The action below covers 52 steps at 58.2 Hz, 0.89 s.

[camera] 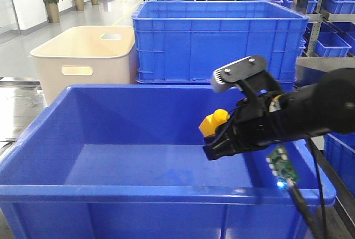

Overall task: Pick red and yellow blocks into blue bin
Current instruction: 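Move the right gripper over the blue bin and release the yellow brick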

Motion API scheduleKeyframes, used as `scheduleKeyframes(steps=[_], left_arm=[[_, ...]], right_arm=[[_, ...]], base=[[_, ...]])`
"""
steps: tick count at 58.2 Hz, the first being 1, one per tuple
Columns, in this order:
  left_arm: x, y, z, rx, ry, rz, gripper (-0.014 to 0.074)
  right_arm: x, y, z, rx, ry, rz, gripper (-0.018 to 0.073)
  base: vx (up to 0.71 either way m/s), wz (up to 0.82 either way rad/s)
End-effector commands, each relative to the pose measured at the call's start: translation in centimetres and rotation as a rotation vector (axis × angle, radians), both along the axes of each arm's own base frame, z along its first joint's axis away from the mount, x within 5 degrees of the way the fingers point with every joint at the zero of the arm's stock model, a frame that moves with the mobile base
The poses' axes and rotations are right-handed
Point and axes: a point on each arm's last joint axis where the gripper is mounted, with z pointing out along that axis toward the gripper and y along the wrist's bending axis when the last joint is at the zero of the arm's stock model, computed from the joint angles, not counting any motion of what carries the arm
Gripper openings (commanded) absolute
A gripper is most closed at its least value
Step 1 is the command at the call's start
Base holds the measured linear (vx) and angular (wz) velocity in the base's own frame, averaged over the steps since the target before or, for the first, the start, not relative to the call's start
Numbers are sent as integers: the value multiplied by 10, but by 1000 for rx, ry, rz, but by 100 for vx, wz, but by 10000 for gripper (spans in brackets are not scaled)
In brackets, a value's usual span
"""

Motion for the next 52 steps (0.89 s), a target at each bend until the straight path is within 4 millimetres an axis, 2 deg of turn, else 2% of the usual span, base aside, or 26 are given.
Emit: scheduleKeyframes(steps=[1,11,17,22,28,39,45,52], left_arm=[[2,-1,14,-44,-88,0,237],[2,-1,14,-44,-88,0,237],[2,-1,14,-44,-88,0,237],[2,-1,14,-44,-88,0,237],[2,-1,14,-44,-88,0,237],[2,-1,14,-44,-88,0,237],[2,-1,14,-44,-88,0,237],[2,-1,14,-44,-88,0,237]], right_arm=[[9,3,21,43,-97,-9,367],[23,9,7,33,-70,-11,557],[21,8,11,33,-76,-9,643],[13,5,20,36,-83,-5,660],[-5,-1,37,55,-89,-6,644],[-54,-19,71,107,-82,-23,561],[-81,-31,74,138,-146,-33,533],[-116,-47,66,175,-204,-51,531]], base=[[0,0],[0,0],[0,0],[0,0],[0,0],[0,0],[0,0],[0,0]])
